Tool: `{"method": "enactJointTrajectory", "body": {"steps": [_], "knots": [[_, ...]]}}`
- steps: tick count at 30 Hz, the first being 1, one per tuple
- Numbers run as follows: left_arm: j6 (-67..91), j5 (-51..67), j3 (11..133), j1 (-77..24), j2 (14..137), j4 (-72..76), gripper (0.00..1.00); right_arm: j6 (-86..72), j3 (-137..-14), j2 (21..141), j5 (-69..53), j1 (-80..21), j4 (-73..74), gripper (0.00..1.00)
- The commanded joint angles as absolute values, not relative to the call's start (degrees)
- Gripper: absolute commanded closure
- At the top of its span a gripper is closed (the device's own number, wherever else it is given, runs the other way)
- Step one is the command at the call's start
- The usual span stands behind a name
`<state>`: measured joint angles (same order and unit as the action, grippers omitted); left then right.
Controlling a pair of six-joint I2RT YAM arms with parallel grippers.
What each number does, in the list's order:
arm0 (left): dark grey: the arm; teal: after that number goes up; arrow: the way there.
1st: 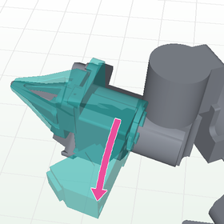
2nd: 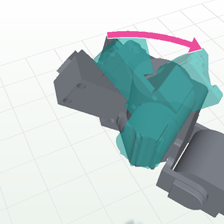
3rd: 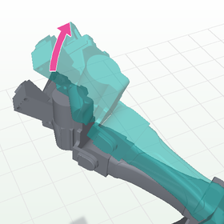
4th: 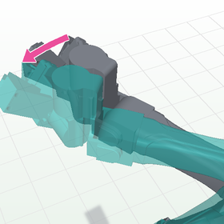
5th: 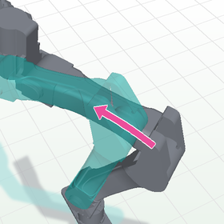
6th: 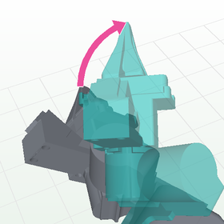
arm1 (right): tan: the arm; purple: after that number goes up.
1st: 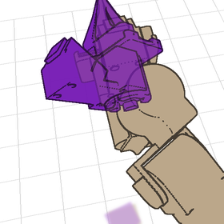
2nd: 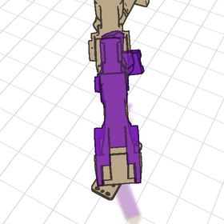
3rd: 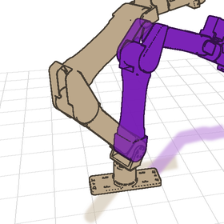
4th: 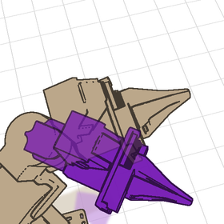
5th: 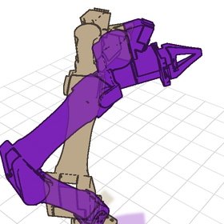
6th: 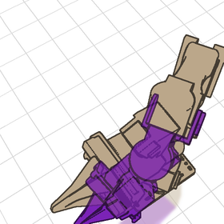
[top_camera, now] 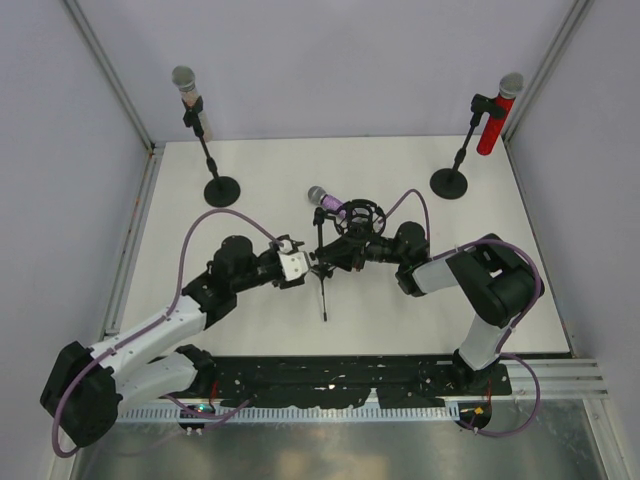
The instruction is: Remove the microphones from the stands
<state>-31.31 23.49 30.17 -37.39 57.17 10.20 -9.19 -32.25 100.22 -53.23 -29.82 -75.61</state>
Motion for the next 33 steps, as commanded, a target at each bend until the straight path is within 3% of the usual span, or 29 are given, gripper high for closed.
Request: {"method": "enactJointTrajectory", "body": {"steps": [1,5,10,13,26,28,32,33], "knots": [[-37.25,22.33,31.72,-39.81,57.21,13.11,0.42,-10.63,-33.48,99.84,-52.29,-29.27,-75.41,0.74],[-42.70,19.70,31.82,-42.97,58.18,10.64,0.44,-11.25,-33.75,100.02,-53.00,-29.18,-75.59,0.74],[-44.12,16.53,31.20,-44.38,59.15,13.00,0.57,-11.34,-33.75,100.19,-53.17,-29.18,-75.59,0.74],[-44.56,13.54,30.24,-45.26,59.50,16.25,0.59,-11.25,-33.75,100.28,-53.26,-29.09,-75.67,0.74],[-47.99,7.39,28.22,-47.90,62.40,20.39,0.60,-11.07,-33.57,99.84,-53.44,-29.09,-75.67,0.74],[-47.81,7.12,27.86,-47.90,62.40,21.09,0.66,-10.99,-33.57,99.76,-53.44,-29.09,-75.76,0.74],[-47.20,6.24,27.68,-47.90,62.32,21.09,0.94,-10.55,-33.40,99.76,-53.35,-29.18,-75.67,0.74],[-46.15,6.33,27.69,-47.90,62.23,21.09,0.97,-10.46,-33.40,99.84,-53.35,-29.09,-75.76,0.74]]}}
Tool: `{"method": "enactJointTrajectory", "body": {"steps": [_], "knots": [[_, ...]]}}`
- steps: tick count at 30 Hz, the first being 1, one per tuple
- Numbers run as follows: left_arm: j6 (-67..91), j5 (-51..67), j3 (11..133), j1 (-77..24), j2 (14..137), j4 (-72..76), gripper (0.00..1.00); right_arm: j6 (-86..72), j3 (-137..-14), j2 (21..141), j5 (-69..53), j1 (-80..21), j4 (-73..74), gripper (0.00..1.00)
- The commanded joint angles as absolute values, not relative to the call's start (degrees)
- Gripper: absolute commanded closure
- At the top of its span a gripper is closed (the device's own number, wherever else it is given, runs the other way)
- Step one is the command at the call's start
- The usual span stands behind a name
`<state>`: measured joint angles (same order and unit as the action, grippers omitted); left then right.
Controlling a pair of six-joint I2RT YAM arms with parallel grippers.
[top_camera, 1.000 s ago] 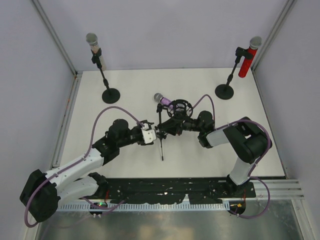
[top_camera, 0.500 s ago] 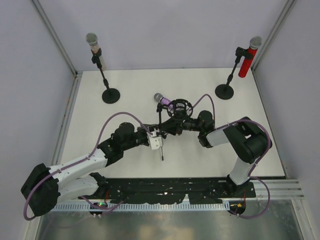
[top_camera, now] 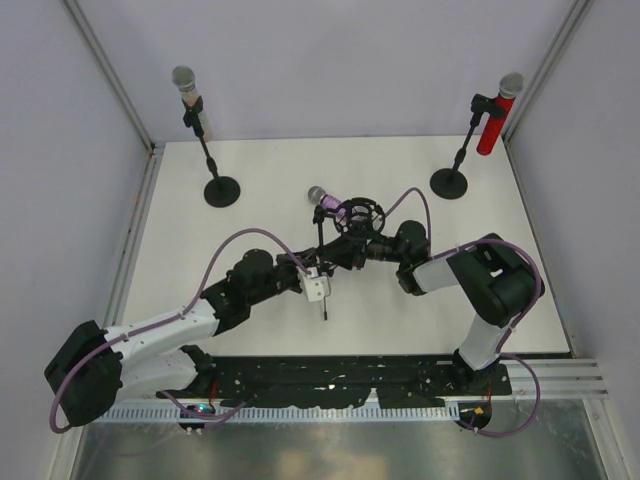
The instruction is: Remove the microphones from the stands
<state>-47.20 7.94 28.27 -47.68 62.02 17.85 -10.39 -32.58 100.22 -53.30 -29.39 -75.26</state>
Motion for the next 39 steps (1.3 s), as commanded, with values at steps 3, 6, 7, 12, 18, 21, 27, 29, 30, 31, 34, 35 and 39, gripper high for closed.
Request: {"method": "enactJointTrajectory", "body": {"steps": [3,6,7,12,18,21,27,29,30,31,34,35,39], "knots": [[-42.55,8.07,28.47,-47.73,62.40,18.82,0.97,-9.85,-33.14,99.49,-53.17,-29.09,-75.85,0.74],[-36.32,12.38,30.05,-46.59,63.02,15.92,0.98,-8.53,-32.70,99.14,-53.00,-29.00,-75.59,0.74],[-34.30,14.31,30.75,-45.80,63.19,14.86,0.98,-8.26,-32.61,99.05,-53.00,-29.00,-75.50,0.74],[-18.24,30.11,34.62,-37.64,65.30,11.34,0.93,-7.82,-32.17,99.23,-53.00,-28.65,-76.20,0.74],[-0.46,51.04,38.14,-27.70,73.28,13.36,0.63,-7.82,-31.73,99.75,-53.17,-28.48,-77.52,0.74],[5.61,56.85,39.46,-26.02,77.07,14.59,0.53,-8.00,-31.47,99.76,-53.17,-28.48,-77.87,0.74],[8.53,61.44,41.05,-25.75,79.11,15.29,0.37,-8.70,-31.55,99.41,-53.26,-28.04,-78.13,0.73],[7.39,60.65,40.52,-25.58,77.79,15.03,0.34,-9.22,-31.64,99.49,-53.26,-27.77,-78.31,0.65],[5.90,59.86,40.52,-25.49,77.09,14.33,0.32,-9.49,-31.64,99.58,-53.52,-27.43,-78.48,0.57],[4.93,59.33,40.17,-25.31,76.56,13.89,0.32,-10.19,-31.81,99.58,-53.79,-27.25,-78.57,0.42],[3.08,57.49,39.99,-24.53,74.80,13.19,0.31,-11.51,-31.99,100.19,-55.02,-26.28,-79.54,0.22],[2.99,56.96,39.90,-24.09,74.45,13.44,0.30,-12.04,-31.91,100.28,-55.28,-26.02,-80.06,0.17],[2.99,55.37,38.94,-22.59,72.51,15.90,0.29,-13.45,-31.82,100.28,-56.51,-24.17,-81.56,0.09]]}}
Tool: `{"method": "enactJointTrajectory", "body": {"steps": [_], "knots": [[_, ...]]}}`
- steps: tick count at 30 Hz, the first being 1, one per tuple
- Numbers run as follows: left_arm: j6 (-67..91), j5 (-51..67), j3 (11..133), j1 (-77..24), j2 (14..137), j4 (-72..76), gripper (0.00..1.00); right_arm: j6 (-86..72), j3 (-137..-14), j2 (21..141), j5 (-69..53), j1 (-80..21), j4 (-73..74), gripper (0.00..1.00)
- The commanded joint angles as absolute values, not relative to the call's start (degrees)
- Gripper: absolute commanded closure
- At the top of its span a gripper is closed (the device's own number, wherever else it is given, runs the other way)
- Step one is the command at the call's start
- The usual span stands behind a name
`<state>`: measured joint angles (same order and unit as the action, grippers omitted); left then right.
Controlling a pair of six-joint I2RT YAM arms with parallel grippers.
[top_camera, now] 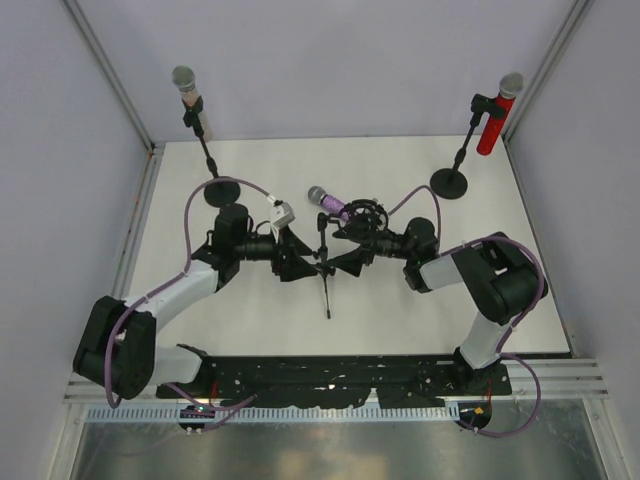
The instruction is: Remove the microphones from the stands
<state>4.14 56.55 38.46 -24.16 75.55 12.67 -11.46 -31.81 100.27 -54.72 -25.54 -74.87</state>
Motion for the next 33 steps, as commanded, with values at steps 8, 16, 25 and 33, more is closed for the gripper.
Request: {"method": "enactJointTrajectory", "body": {"steps": [8,16,25,33], "knots": [[-3.25,56.95,44.20,-21.97,69.96,9.06,0.24,-17.84,-33.05,101.16,-66.70,-20.05,-85.16,0.01],[-11.24,55.55,47.28,-22.15,69.17,3.35,0.23,-14.42,-33.13,97.56,-69.96,-17.32,-79.30,0.00],[-6.26,53.71,52.64,-22.06,66.71,8.95,0.20,23.90,-37.78,88.50,-59.61,-16.70,-28.60,0.03],[-2.90,46.77,53.52,-23.64,66.80,11.52,0.20,15.31,-44.73,91.40,-58.01,-16.52,-19.36,0.05]]}}
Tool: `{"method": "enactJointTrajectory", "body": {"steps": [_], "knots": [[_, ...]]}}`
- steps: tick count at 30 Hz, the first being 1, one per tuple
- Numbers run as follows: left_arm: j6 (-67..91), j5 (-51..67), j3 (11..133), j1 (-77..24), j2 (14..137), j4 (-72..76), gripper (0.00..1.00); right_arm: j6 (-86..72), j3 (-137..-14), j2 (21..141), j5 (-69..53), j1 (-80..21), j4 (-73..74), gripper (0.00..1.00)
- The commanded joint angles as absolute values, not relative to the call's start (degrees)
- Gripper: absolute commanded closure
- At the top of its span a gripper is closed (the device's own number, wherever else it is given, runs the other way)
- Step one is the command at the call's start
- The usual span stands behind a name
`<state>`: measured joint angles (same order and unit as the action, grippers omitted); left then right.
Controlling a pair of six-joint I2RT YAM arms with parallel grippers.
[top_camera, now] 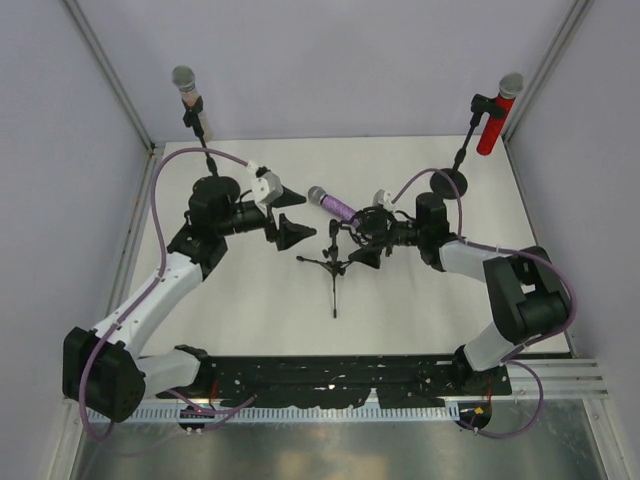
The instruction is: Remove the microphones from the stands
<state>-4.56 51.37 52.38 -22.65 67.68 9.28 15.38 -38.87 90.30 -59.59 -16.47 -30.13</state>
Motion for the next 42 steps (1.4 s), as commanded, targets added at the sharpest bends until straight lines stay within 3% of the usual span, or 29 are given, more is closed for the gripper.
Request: {"method": "enactJointTrajectory", "body": {"steps": [1,5,11,17,24,31,42], "knots": [[-2.73,45.97,53.61,-23.73,66.88,11.51,0.20,15.29,-47.17,92.10,-58.01,-16.52,-14.03,0.05],[-2.11,42.64,54.84,-25.13,66.53,10.46,0.20,12.66,-53.51,93.60,-55.91,-16.52,-3.20,0.05],[-2.11,38.93,58.80,-28.47,66.80,6.33,0.20,13.26,-59.93,91.24,-31.43,-16.70,10.34,0.05],[-3.25,38.06,57.93,-29.97,68.03,6.59,0.20,16.43,-59.16,85.36,-5.32,-16.96,13.54,0.05],[-13.08,39.29,54.50,-32.78,70.22,4.49,0.19,18.54,-58.70,76.57,9.29,-16.88,15.37,0.05],[-19.95,40.34,50.10,-35.33,72.95,5.26,0.19,21.44,-62.13,70.49,14.15,-16.17,18.19,0.05],[-23.55,34.72,49.48,-38.76,79.89,10.02,0.24,21.89,-57.05,62.58,5.63,-14.33,16.35,0.05]]}}
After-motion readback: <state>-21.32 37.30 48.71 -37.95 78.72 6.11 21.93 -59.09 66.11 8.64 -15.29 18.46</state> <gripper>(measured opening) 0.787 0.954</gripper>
